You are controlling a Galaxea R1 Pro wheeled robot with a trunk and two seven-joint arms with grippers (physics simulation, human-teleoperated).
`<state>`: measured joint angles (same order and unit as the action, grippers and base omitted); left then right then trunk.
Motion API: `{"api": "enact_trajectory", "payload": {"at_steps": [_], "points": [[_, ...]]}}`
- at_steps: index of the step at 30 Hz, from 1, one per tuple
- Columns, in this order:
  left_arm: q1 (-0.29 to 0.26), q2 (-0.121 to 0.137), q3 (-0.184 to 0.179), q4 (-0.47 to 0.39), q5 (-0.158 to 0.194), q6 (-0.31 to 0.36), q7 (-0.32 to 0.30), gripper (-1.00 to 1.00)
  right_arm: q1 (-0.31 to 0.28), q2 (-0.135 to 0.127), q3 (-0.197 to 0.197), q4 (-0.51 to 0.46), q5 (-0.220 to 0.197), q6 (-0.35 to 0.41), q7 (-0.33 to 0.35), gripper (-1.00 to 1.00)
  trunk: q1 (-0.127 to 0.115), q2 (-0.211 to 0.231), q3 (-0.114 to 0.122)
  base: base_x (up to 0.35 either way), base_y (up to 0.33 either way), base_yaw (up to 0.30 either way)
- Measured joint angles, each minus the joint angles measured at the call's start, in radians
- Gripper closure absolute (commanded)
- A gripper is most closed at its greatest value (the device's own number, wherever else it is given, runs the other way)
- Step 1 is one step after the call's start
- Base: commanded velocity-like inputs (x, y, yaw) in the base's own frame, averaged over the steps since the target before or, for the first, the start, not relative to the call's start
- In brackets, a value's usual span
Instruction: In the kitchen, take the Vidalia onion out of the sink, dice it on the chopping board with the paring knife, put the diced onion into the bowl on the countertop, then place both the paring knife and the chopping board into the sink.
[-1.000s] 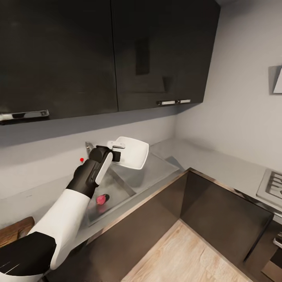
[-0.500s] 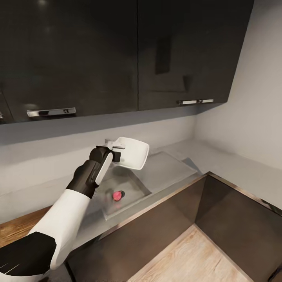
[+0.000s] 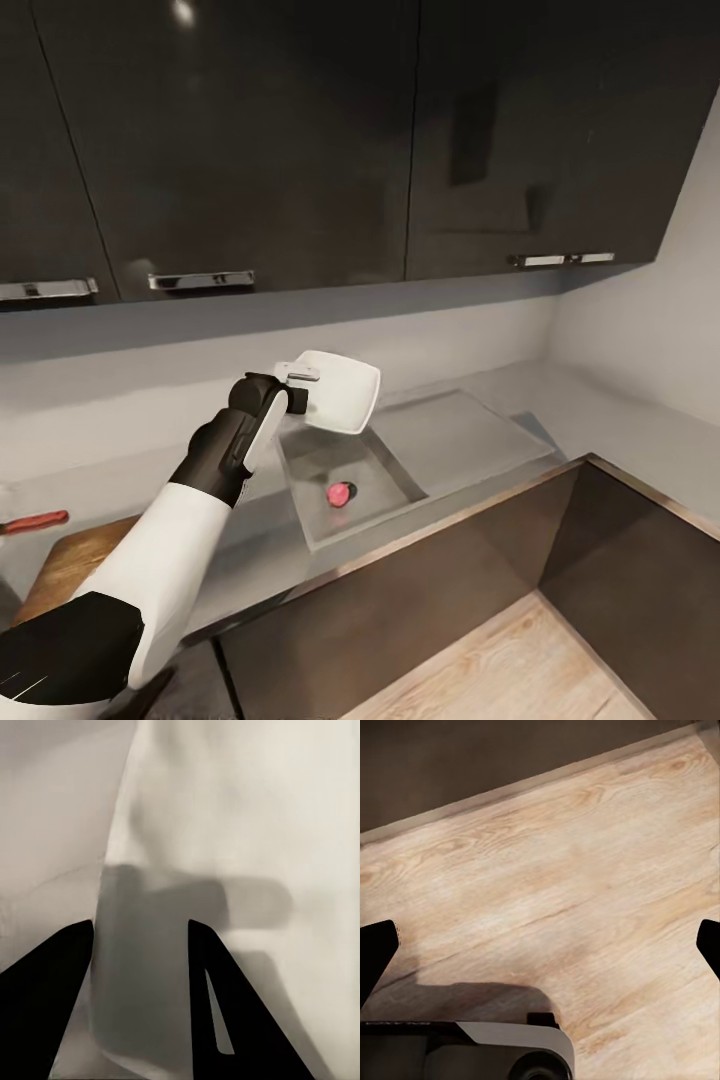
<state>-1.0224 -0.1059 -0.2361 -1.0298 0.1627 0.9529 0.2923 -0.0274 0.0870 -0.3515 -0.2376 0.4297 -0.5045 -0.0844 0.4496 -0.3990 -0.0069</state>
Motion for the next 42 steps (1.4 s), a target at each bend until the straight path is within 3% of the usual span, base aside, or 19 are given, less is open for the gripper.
{"api": "enact_trajectory", "payload": {"at_steps": [8, 19, 42], "points": [[0.001, 0.000, 0.000, 0.001, 0.001, 0.000, 0.000, 1.00, 0.000, 0.000, 0.000, 0.000, 0.000, 0.000, 0.000, -1.00, 0.000, 0.000, -0.003, 0.000, 0.058, 0.286], [0.009, 0.000, 0.000, 0.001, 0.020, -0.001, 0.000, 1.00, 0.000, 0.000, -0.001, 0.000, 0.000, 0.000, 0.000, -1.00, 0.000, 0.001, -0.008, -0.015, 0.271, 0.286], [0.016, 0.000, 0.000, 0.001, 0.021, -0.001, 0.000, 1.00, 0.000, 0.000, 0.000, 0.001, 0.000, 0.001, 0.000, -1.00, 0.000, 0.001, -0.018, -0.194, 0.242, 0.249]]}}
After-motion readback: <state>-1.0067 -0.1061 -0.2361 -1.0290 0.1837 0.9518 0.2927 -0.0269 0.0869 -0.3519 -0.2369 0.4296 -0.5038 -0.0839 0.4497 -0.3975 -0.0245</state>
